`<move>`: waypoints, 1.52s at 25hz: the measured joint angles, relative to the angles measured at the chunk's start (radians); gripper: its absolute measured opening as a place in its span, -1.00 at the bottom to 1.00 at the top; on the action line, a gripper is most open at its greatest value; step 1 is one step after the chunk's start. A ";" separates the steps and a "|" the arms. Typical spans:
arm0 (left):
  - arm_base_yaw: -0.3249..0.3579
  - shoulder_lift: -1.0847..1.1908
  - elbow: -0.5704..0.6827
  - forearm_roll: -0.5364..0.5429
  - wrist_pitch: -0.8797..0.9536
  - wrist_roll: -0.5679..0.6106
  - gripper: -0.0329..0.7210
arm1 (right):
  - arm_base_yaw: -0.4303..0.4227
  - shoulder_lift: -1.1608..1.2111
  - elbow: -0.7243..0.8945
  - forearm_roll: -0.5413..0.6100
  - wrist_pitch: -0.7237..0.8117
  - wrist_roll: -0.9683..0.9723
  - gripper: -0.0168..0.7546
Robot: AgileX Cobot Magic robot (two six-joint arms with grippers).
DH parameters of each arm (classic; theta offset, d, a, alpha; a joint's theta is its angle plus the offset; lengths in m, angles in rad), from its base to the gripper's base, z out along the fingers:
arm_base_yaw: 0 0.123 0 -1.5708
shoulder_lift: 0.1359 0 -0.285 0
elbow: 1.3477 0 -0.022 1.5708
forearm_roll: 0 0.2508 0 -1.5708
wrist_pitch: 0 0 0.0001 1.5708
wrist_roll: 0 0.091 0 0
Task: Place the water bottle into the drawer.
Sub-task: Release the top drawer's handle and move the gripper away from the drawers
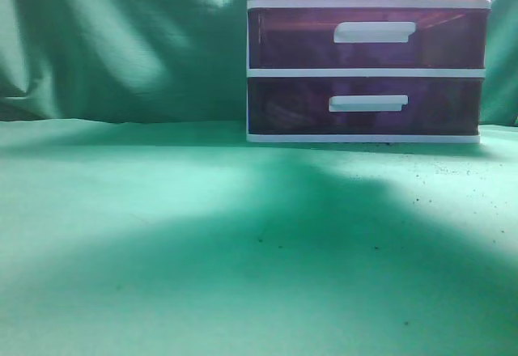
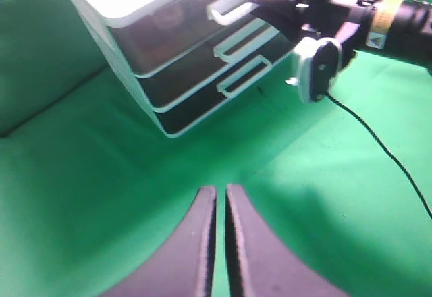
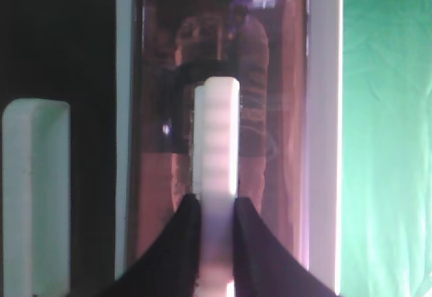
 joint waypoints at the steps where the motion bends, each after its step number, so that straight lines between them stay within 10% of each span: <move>1: 0.000 0.000 0.009 0.000 0.000 0.000 -0.91 | 0.000 0.002 -0.005 -0.005 0.000 0.000 -0.69; 30: 0.000 -0.035 0.187 -0.007 -0.052 0.009 -0.91 | -0.060 0.017 -0.014 -0.226 -0.057 0.217 -0.69; 38: 0.000 -0.035 0.187 -0.007 -0.052 0.009 -0.91 | -0.045 0.017 -0.014 -0.237 -0.049 0.256 0.45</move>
